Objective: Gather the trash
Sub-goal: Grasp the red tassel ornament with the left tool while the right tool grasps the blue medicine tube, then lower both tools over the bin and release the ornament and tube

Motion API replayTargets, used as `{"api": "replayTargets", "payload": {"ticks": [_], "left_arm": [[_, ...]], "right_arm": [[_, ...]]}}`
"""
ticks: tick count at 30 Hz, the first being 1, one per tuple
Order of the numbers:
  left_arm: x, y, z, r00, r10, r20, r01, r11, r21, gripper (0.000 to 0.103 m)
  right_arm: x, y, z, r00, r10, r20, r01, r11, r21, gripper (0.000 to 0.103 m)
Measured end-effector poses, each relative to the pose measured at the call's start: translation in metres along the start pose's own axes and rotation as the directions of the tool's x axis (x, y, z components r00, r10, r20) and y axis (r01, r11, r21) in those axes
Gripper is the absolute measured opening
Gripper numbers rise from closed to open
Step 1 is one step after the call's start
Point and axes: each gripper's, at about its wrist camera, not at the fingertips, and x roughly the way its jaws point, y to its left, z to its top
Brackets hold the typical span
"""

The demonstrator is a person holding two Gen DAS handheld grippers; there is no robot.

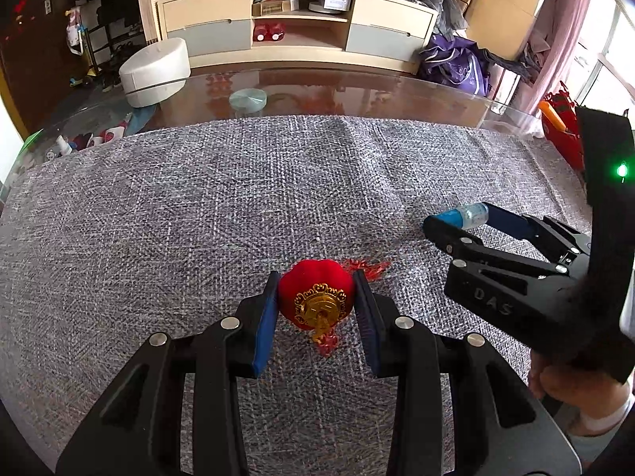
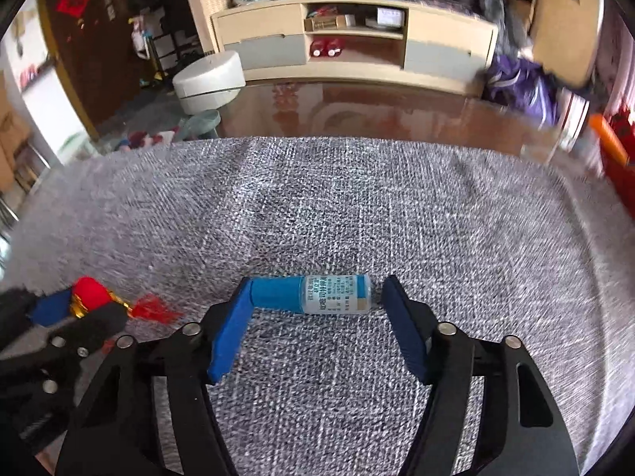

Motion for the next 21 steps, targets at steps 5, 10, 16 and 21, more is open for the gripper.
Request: {"api": "replayTargets", "payload": {"ticks": [5, 10, 16, 21], "left_arm": [[-0.014, -0.01, -0.006, 1.0, -0.005, 0.009, 0.005, 1.0, 0.005, 0.034], [-0.051, -0.025, -0.021, 0.999, -0.01, 0.04, 0.01, 1.0, 0.005, 0.034], [-0.116, -0.052, -0.059, 0.994, -0.015, 0.106, 0.011, 0.999, 0.032, 0.034], [-0.154, -0.069, -0.103, 0.992, -0.024, 0.121, 0.017, 0.998, 0.056, 0.034]], "right_arm": [[-0.018, -0.009, -0.007, 0.999, 0.031, -0.004, -0.031, 0.999, 0.013, 0.059], [-0.069, -0.018, -0.025, 0.999, 0.041, 0.026, -0.042, 0.999, 0.026, 0.059], [-0.14, -0.022, -0.056, 0.997, 0.035, 0.074, -0.037, 0.999, 0.02, 0.059], [-0.195, -0.027, -0.096, 0.995, 0.026, 0.101, -0.027, 1.0, 0.007, 0.059]]}}
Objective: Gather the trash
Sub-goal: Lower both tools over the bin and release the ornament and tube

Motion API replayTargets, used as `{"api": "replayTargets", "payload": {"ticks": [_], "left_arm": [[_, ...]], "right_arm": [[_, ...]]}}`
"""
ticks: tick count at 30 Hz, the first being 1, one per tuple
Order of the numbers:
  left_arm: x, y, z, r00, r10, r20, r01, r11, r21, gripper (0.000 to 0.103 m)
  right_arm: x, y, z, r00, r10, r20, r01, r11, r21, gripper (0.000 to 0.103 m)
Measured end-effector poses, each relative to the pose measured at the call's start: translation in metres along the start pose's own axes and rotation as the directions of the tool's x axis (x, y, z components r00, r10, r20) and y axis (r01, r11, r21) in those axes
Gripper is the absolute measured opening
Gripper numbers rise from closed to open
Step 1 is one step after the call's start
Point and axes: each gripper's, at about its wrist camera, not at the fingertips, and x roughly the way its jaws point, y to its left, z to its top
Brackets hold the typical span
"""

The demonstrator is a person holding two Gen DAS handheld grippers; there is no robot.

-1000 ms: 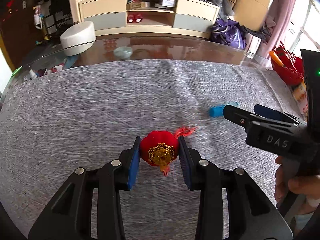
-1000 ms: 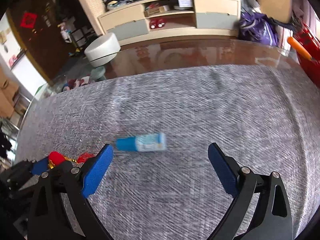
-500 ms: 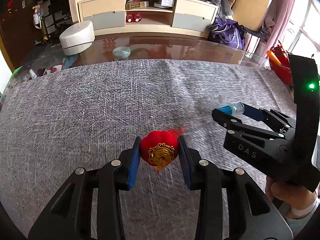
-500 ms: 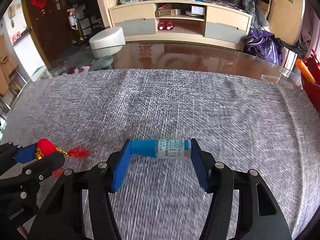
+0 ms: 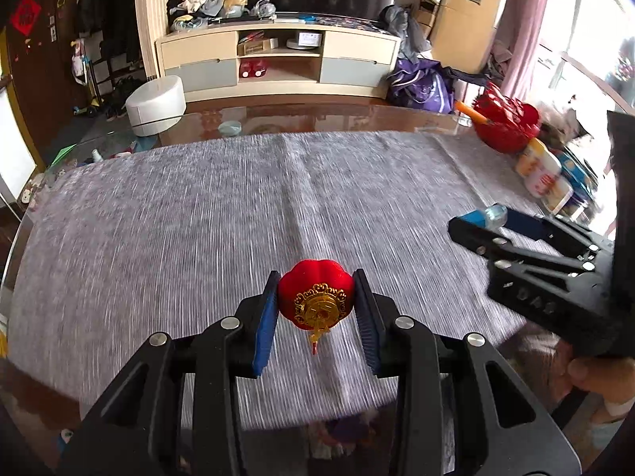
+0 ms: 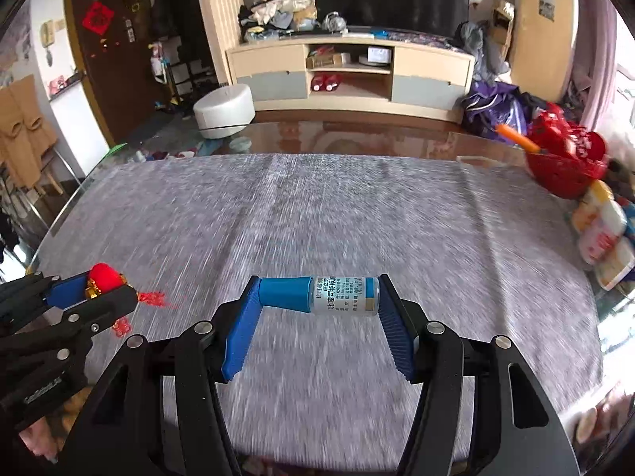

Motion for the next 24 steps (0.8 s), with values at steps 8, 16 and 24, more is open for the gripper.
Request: {"api": "replayTargets", "payload": {"ticks": [8, 16, 24], "left_arm": [[-0.032, -0.023, -0.083, 1.0, 0.003, -0.021, -0.002, 0.999, 0.032, 0.034], [-0.02, -0.027, -0.147, 0.996, -0.014, -0.084, 0.015, 1.0, 0.003, 0.034], [0.007, -0.024, -0.201, 0.984, -0.025, -0.177, 0.021, 1.0, -0.02, 0.034]], "right_arm": [[-0.035, -0.005, -0.076, 0.998, 0.034, -0.046, -0.034, 0.999, 0.005, 0.059], [-0.023, 0.006, -0.141, 0.988, 0.097, -0.12, -0.093, 0.995, 0.037, 0.059], [0.007, 0.015, -0.187, 0.972, 0.106, -0.209, -0.095, 0.994, 0.062, 0.059]]}}
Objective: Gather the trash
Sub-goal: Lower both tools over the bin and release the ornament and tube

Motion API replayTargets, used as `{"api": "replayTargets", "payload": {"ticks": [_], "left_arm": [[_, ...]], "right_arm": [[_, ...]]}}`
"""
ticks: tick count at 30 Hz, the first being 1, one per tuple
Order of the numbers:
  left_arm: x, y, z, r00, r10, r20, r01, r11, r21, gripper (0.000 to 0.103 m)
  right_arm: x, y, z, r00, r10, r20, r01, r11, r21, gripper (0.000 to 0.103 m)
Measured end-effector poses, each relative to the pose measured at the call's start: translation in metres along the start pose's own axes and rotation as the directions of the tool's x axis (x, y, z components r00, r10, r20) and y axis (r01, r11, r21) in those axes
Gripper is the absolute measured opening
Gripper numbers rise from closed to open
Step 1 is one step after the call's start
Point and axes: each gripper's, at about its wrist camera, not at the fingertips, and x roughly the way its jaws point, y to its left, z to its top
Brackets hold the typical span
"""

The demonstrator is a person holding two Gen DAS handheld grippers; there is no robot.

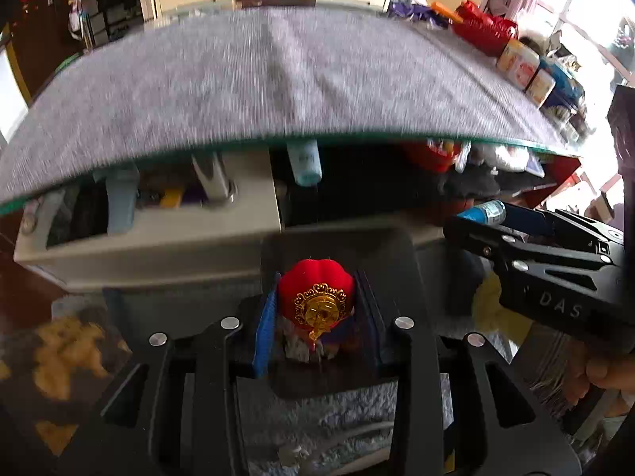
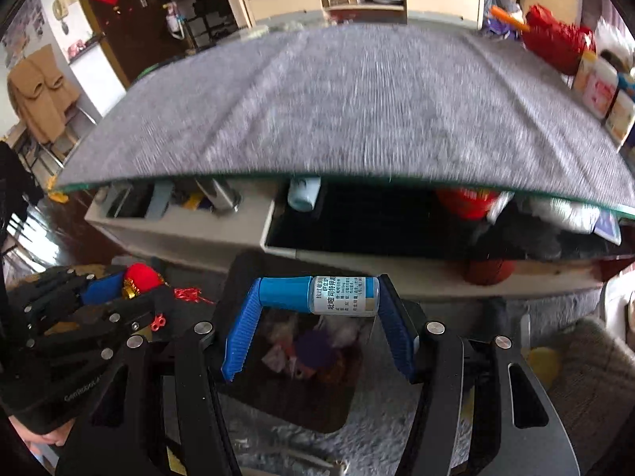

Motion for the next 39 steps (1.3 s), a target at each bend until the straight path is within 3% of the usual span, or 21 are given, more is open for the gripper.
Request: {"api": "replayTargets", "payload": {"ticks": [8, 17, 23, 25, 30, 34, 39], "left_arm": [[0.04, -0.006, -0.023, 0.992, -0.061, -0.111, 0.06, 0.998, -0.008, 0.034], [0.062, -0.003, -0.03, 0.981, -0.092, -0.17, 0.088, 0.996, -0.033, 0.035], [0.064, 0.003, -0.028, 0.982, -0.081, -0.17, 0.074, 0.996, -0.049, 0.054], [0.064, 0.006, -0.028, 0.983, -0.073, -0.171, 0.063, 0.996, -0.06, 0.069], [0.055, 0.016, -0.023, 0.988, -0.033, -0.148, 0.021, 0.997, -0.079, 0.087], [0.037, 0.018, -0.013, 0.995, -0.01, -0.097, 0.003, 0.997, -0.073, 0.094], [0.002, 0.018, 0.005, 1.0, 0.017, 0.0, -0.017, 0.998, -0.066, 0.095]], "right_arm": [[0.037, -0.015, -0.025, 0.991, 0.078, -0.109, -0.068, 0.993, 0.095, 0.059], [0.054, -0.012, -0.021, 0.987, 0.084, -0.135, -0.071, 0.992, 0.104, 0.06], [0.055, -0.02, -0.019, 0.99, 0.072, -0.118, -0.056, 0.99, 0.132, 0.077], [0.05, -0.025, -0.017, 0.993, 0.059, -0.097, -0.045, 0.988, 0.146, 0.079], [0.034, -0.036, -0.011, 0.999, 0.01, -0.034, -0.004, 0.987, 0.16, 0.097], [0.015, -0.042, -0.002, 0.999, -0.027, 0.018, 0.024, 0.987, 0.16, 0.099], [-0.018, -0.043, 0.013, 0.992, -0.069, 0.106, 0.053, 0.987, 0.149, 0.099]]}}
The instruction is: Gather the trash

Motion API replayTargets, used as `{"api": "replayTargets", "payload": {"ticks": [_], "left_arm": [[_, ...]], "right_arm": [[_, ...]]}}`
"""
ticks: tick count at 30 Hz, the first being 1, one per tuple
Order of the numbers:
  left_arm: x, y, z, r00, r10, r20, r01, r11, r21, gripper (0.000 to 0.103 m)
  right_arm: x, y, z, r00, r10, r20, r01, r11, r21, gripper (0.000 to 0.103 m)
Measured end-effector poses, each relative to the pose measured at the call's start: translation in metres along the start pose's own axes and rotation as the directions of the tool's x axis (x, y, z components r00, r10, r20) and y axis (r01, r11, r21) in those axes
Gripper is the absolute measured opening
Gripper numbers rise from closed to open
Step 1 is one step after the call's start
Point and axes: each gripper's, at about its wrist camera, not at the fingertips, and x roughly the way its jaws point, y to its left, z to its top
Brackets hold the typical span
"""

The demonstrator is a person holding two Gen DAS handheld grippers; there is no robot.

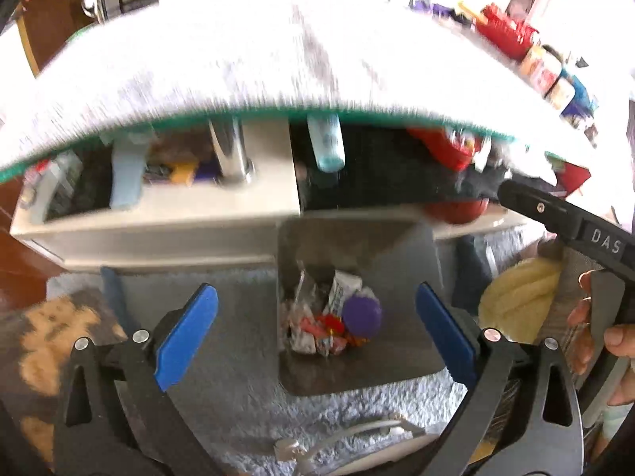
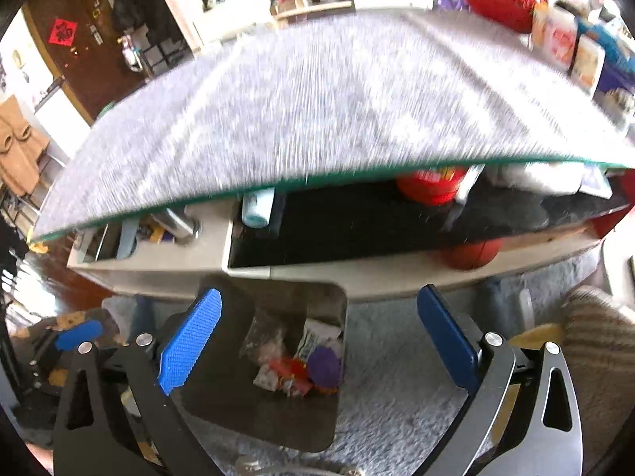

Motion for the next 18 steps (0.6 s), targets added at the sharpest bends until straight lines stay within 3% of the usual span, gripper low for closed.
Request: {"api": "replayTargets", "payload": {"ticks": [4, 8, 12, 18], "left_arm": [[-0.04, 0.003, 0.021, 0.993, 0.034, 0.113, -0.032, 0.999, -0.019, 0.095], [-0.085, 0.003, 0.035, 0.966, 0.07, 0.251, -0.066, 0.997, -0.026, 0.095], [-0.129, 0.001, 0.042, 0.926, 0.072, 0.37, -0.062, 0.997, -0.04, 0.095], [-0.182, -0.009, 0.051, 0.852, 0.118, 0.511, -0.116, 0.993, -0.035, 0.095]], "right_arm": [[-0.038, 0.003, 0.016, 0.992, -0.034, 0.123, 0.035, 0.999, -0.006, 0.1], [-0.078, 0.011, 0.029, 0.964, -0.103, 0.246, 0.112, 0.993, -0.022, 0.1], [-0.122, 0.019, 0.036, 0.914, -0.116, 0.389, 0.138, 0.99, -0.029, 0.1], [-0.166, 0.023, 0.042, 0.854, -0.112, 0.507, 0.145, 0.989, -0.026, 0.1]]}}
